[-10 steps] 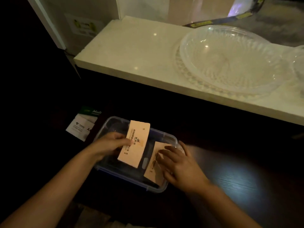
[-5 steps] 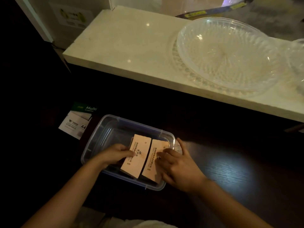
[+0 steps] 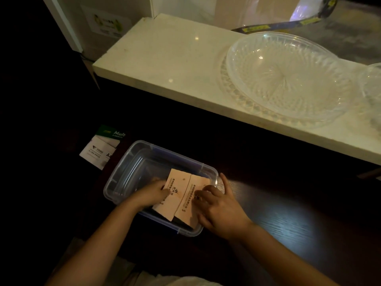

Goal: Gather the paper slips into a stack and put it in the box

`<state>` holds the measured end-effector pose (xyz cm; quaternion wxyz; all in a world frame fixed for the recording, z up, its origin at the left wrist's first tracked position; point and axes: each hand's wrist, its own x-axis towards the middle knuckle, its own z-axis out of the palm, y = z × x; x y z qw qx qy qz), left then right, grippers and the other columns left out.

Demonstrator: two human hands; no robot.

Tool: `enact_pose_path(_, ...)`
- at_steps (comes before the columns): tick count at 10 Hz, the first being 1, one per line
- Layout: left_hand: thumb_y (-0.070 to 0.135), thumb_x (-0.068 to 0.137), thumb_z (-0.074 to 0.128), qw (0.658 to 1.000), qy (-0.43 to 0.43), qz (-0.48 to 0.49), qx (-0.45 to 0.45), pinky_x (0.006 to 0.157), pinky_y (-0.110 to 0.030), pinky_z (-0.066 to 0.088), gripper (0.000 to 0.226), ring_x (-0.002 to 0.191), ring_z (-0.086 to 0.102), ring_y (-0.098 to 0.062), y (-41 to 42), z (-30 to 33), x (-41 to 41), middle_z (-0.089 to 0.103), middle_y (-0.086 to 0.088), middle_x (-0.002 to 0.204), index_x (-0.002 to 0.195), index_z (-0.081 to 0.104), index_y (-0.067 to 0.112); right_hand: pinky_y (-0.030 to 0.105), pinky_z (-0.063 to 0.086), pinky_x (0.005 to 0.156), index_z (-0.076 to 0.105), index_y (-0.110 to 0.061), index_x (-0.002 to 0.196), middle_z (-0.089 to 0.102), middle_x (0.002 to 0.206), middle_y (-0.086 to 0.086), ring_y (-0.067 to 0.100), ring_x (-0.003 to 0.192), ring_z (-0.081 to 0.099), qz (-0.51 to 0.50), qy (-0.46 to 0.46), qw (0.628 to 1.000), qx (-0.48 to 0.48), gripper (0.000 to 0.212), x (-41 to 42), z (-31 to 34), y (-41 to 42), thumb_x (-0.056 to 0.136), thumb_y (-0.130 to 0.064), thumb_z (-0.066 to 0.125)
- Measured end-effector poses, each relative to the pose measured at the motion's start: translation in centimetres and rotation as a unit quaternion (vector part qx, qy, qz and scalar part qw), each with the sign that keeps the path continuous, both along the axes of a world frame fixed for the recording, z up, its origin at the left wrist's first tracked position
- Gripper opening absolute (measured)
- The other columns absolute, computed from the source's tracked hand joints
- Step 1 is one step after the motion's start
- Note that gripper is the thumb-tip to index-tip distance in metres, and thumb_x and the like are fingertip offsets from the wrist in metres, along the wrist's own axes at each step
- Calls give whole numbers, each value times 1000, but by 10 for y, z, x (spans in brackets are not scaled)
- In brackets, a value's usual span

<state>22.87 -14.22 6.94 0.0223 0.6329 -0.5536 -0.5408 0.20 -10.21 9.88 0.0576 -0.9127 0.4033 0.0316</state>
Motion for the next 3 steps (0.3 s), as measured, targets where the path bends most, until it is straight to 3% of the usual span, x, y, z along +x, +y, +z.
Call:
enact_pose_path(1, 18, 92, 42, 996, 64, 47, 46, 85, -37, 50, 24, 100, 62, -18, -1, 5, 2, 65, -6, 109, 103, 63, 19, 71, 16, 103, 61, -27, 110, 64, 112, -2, 21, 116, 53, 1, 15, 1000, 15, 38, -3, 1, 2, 87, -45, 36)
enact_pose_path(2, 26, 91, 42, 996, 51, 44, 50, 65, -22, 45, 25, 95, 60, -14, -5, 15, 2, 67, -2, 104, 100, 62, 17, 71, 18, 103, 61, -29, 109, 64, 115, -2, 21, 120, 51, 12, -9, 1000, -5, 36, -3, 5, 3, 89, -44, 35)
enact_pose_path(3, 35, 88, 46, 996, -12, 84, -20, 88, -22, 44, 40, 119, 48, -22, -10, 28, 11, 55, -4, 127, 122, 53, 15, 70, 23, 102, 61, -29, 108, 66, 112, -3, 21, 118, 54, -16, -20, 999, -30, 34, 2, 19, -1, 89, -43, 36)
